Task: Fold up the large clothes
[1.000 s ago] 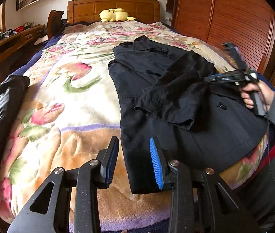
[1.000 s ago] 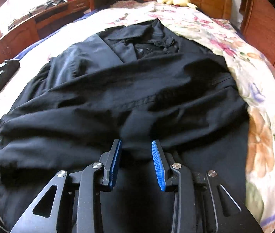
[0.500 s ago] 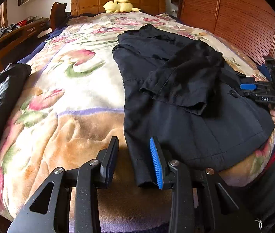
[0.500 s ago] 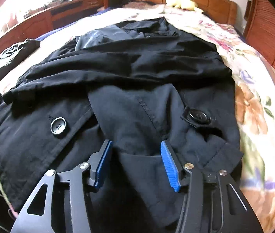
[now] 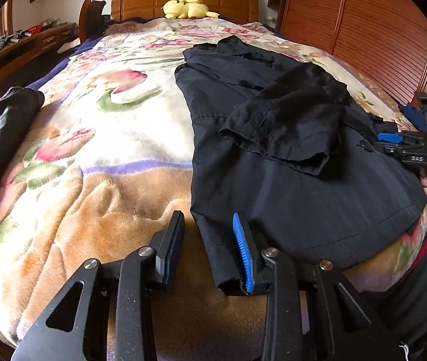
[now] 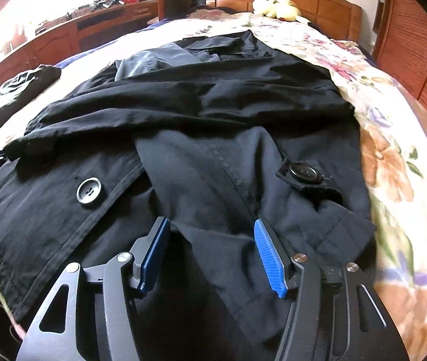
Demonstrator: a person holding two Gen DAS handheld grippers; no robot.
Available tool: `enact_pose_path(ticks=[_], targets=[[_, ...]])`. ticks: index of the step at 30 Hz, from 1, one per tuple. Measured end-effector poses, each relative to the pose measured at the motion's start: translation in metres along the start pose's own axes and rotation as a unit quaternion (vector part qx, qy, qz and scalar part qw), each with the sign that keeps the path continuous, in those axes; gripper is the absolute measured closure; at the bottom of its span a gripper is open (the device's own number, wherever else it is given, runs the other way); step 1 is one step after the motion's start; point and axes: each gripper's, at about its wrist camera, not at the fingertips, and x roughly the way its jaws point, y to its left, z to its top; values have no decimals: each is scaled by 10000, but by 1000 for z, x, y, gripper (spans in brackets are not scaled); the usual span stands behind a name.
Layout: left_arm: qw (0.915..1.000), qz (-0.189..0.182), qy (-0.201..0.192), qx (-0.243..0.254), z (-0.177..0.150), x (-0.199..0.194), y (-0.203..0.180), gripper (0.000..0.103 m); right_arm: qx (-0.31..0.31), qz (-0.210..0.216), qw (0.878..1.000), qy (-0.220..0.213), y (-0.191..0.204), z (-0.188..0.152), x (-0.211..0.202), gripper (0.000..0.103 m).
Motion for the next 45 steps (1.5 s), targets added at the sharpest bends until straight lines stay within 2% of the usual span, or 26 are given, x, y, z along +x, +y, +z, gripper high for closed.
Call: enact_pose_path(ticks=[7, 11, 16, 20, 23, 27, 38, 39, 40, 41, 42, 43, 45], targets=[[10000, 66, -62, -37, -3, -11, -3, 69, 190, -4, 9998, 104, -7, -38, -58, 43], [9999, 4, -39, -120, -6, -21, -4, 69, 365, -325, 9985, 251, -19, -67, -85, 43], [10000, -20, 10, -81, -8, -29, -8, 69, 672, -365, 9968, 214, -29, -86, -105, 43], [10000, -41, 90, 6, -9, -30, -12, 69, 809, -446, 9955, 204, -31, -87, -106, 43], [9999, -83, 122, -28, -10, -28, -10, 69, 836, -658, 9940, 270, -31, -87, -102, 43], [9999, -103, 102, -84, -10, -26, -9, 69, 943, -536, 9938, 259, -34, -89, -93, 43], [9999, -96, 95, -91, -8, -24, -12, 69, 880, -550, 9944, 179, -33, -95, -91, 43], [9999, -126, 77, -73, -9, -25, -13, 73, 880, -549, 9944, 183, -33, -95, -91, 43], [9997, -206, 69, -52, -9, -26, -14, 83, 880, -537, 9945, 193, -33, -95, -91, 45], [9996, -272, 54, -60, -9, -28, -14, 88, 870, -492, 9948, 212, -32, -95, -91, 48], [9992, -377, 36, -95, -9, -30, -13, 96, 856, -397, 9953, 218, -32, -95, -91, 59], [9988, -459, -15, -141, -8, -34, -13, 97, 841, -277, 9958, 226, -30, -94, -92, 72], [9986, -433, -231, -182, -3, -46, -14, 98, 798, 16, 9964, 276, -28, -92, -95, 90]])
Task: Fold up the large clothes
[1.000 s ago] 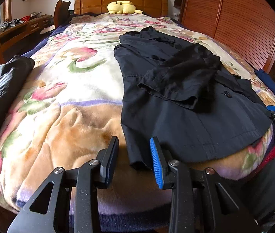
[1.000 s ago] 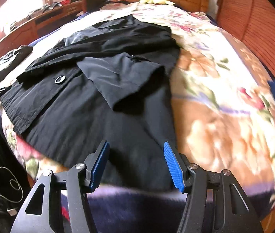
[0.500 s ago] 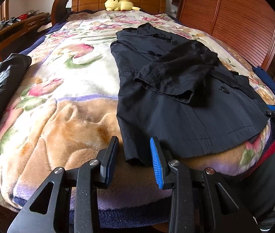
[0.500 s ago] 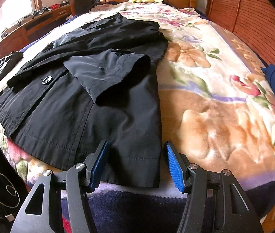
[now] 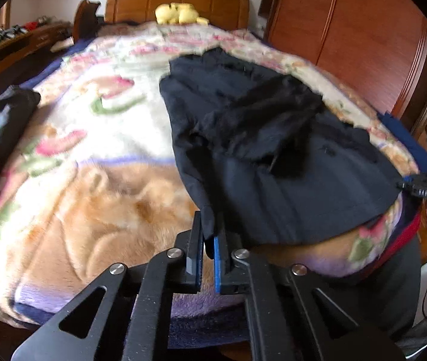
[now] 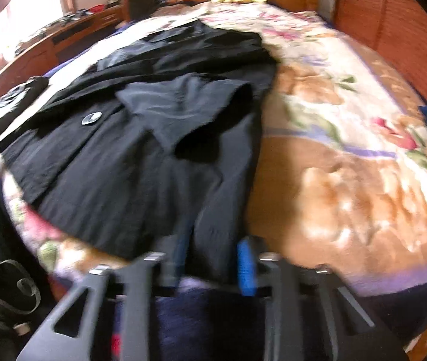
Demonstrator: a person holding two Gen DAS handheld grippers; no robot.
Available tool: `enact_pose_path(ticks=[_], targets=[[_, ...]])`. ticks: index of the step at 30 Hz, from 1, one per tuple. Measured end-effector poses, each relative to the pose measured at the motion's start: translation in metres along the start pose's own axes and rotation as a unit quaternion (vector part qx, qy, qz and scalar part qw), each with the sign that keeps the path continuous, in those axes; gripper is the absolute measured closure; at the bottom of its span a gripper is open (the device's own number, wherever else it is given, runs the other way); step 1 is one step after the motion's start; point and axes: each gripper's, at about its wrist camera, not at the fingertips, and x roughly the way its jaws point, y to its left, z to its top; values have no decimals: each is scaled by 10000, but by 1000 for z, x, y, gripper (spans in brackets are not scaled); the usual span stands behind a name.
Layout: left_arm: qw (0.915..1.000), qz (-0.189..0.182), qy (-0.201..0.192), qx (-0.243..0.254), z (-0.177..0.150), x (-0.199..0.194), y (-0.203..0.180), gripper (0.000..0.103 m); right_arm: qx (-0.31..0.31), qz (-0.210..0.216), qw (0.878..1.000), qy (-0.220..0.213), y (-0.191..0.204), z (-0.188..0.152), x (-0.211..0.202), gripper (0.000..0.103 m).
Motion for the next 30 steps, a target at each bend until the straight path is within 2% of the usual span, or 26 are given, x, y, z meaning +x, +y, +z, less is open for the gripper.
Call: enact_pose_path(ticks=[1, 4, 11, 16, 24, 30], targets=[[9999, 16, -163, -11, 5, -10, -1, 98, -1, 132, 9999, 30, 2, 1, -2, 92], [9984, -64, -560, -16, 23, -42, -9, 98, -78, 122, 9997, -182, 8, 4, -19, 94], [9913, -105, -1204, 518, 55, -110, -47, 98, 84, 310, 9928, -1153, 1, 19, -98, 94], [9847, -72, -1651, 557, 69, -160, -48, 99, 39, 295, 9851, -1693, 0, 17, -157, 94], [9745, -138, -2160, 591, 58, -224, -50, 99, -5, 279, 9754, -2189, -2, -11, -220, 94], [9721, -27, -2265, 609, 51, -230, -47, 99, -150, 211, 9725, -2313, 14, -39, -237, 94]])
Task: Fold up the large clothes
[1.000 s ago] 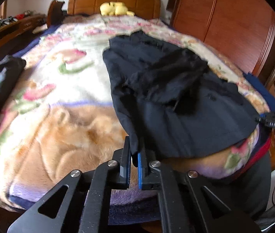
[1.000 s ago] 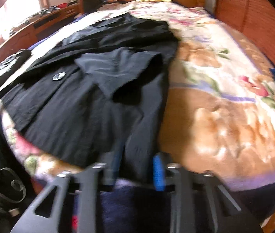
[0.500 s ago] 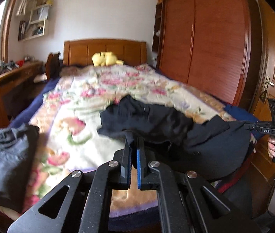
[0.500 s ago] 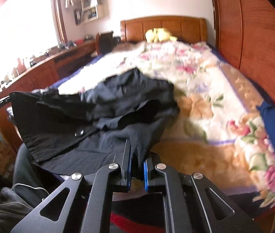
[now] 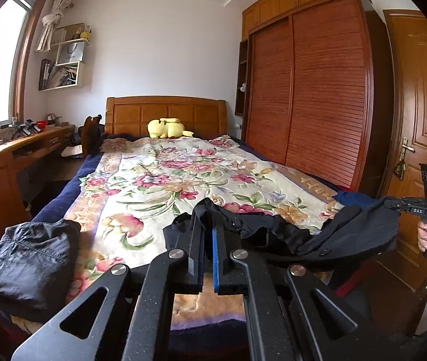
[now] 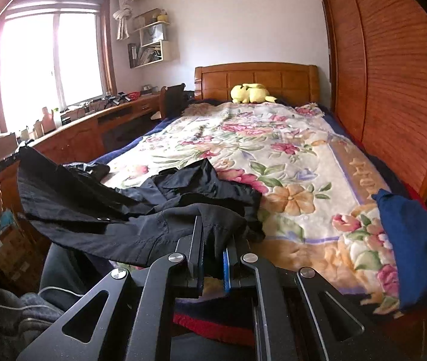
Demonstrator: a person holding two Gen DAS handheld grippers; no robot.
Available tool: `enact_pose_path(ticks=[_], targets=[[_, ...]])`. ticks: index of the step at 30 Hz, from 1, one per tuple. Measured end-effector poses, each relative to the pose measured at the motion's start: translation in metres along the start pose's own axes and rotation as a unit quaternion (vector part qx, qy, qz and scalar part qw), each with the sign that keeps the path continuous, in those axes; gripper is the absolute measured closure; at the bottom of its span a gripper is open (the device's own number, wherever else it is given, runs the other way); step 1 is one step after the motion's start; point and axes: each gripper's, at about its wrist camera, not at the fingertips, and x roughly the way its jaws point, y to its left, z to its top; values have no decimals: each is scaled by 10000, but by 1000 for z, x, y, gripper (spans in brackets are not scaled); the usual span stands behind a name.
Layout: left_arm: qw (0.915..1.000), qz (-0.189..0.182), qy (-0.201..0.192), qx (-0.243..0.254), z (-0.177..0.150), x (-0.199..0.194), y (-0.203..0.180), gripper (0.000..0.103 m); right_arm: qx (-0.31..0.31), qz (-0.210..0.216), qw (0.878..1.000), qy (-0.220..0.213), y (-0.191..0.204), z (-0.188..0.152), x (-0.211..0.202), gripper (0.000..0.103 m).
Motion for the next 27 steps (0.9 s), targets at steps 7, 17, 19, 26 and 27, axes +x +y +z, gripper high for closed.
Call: enact_pose_path(ticks=[7, 17, 19, 26, 27], targets=[[9988, 184, 451, -97, -25, 44, 10, 99, -5, 21, 9996, 298, 0, -5, 41, 94], [9947, 526, 829, -299, -21, 141, 55, 99, -142, -78, 9987, 482, -20, 53, 160, 94], [9941, 591, 871, -270, -9, 165, 64, 99, -222, -156, 9984, 504, -23, 71, 189, 94], [9908, 678, 1097, -421, 40, 255, 98, 99, -267, -580, 9954, 721, -34, 141, 298, 94], [9902, 724, 1115, -421, 47, 267, 101, 99, -236, -659, 9949, 726, -36, 151, 311, 94]])
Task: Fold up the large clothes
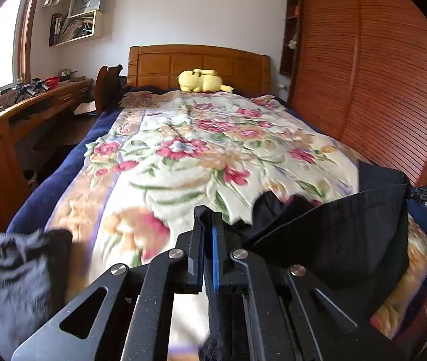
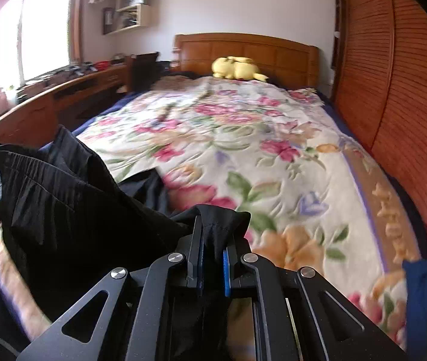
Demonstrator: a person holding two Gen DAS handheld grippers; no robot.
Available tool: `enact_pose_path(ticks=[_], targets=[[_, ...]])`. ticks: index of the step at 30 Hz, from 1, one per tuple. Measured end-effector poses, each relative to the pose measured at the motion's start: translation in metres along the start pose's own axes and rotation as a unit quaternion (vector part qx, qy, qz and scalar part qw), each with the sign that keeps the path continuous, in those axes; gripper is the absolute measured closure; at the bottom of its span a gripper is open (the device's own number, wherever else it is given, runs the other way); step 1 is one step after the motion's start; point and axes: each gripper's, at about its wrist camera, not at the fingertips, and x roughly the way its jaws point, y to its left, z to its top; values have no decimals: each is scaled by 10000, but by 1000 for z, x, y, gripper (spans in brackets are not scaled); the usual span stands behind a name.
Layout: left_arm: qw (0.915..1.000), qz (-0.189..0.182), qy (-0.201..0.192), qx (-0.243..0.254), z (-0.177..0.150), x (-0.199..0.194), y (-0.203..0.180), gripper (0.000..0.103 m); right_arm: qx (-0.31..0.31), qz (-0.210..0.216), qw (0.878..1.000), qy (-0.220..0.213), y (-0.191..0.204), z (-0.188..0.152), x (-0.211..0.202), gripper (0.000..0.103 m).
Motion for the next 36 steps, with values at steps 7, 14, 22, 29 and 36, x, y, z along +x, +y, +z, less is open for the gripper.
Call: enact_pose_path(ticks=[7, 14, 22, 29, 36], targets=[[9991, 310, 271, 125, 28, 62, -5, 99, 129, -345, 9993, 63, 10, 42, 53, 94], [9968, 10, 800, 14, 16, 100, -11, 99, 23, -347, 9989, 322, 36, 24, 75, 93], [9962, -206, 832, 150, 8, 88, -22, 88, 239, -295, 9983, 444, 43, 21, 70, 43], [9942, -458, 879, 423, -7, 68, -26, 76, 256, 68, 9992, 309, 35, -11, 50, 28], [9885, -570, 1192, 731, -71, 42, -25, 74, 56, 196, 9969, 754, 35, -85, 36, 28]])
